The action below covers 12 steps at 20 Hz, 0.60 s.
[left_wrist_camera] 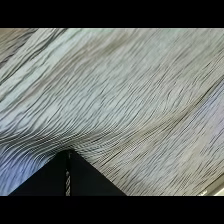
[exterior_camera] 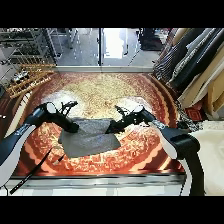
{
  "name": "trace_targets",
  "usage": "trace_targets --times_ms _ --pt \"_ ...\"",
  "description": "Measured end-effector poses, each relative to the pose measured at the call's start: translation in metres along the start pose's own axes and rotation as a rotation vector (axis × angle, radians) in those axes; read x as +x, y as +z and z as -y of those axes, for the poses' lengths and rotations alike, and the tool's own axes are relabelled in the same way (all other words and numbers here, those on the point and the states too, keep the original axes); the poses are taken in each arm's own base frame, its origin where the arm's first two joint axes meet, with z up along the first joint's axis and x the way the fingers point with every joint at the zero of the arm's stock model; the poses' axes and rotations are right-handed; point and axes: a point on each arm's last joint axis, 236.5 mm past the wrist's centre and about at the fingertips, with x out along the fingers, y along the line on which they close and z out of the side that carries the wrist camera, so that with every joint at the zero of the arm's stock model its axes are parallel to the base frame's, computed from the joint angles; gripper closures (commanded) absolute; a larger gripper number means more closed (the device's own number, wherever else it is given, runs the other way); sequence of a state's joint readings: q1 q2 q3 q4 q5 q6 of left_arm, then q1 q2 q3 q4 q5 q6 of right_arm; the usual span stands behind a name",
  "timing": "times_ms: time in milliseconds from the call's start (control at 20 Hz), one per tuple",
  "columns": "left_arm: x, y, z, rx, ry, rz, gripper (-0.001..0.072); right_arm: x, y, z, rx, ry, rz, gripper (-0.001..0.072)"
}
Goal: Fold the clothes and pants, and hang the long-sleeved shirts on hangers.
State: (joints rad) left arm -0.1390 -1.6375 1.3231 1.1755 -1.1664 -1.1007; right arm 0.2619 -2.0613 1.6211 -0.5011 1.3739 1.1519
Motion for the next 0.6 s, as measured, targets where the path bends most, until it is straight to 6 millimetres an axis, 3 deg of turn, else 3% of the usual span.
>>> trace_targets --times_ms 150,300,450,600 --pt "-0.006 0.003 -0.001 0.002 0.008 0.015 0.0692 0.0 0.008 -0.021 -0.022 -0.006 0.01 0.0688" --pt "-0.042 0.018 0.003 0.023 0.033 0.097 0.0692 -0.045 0.025 -0.05 -0.06 -0.055 0.098 0.0689" --pt "-0.103 0.042 0.02 0.061 0.06 0.249 0.0693 -0.13 0.036 -0.076 -0.073 -0.131 0.261 0.069" --pt "-0.162 0.05 0.046 0.104 0.071 0.382 0.0692 -0.247 0.029 -0.1 -0.061 -0.212 0.495 0.069"
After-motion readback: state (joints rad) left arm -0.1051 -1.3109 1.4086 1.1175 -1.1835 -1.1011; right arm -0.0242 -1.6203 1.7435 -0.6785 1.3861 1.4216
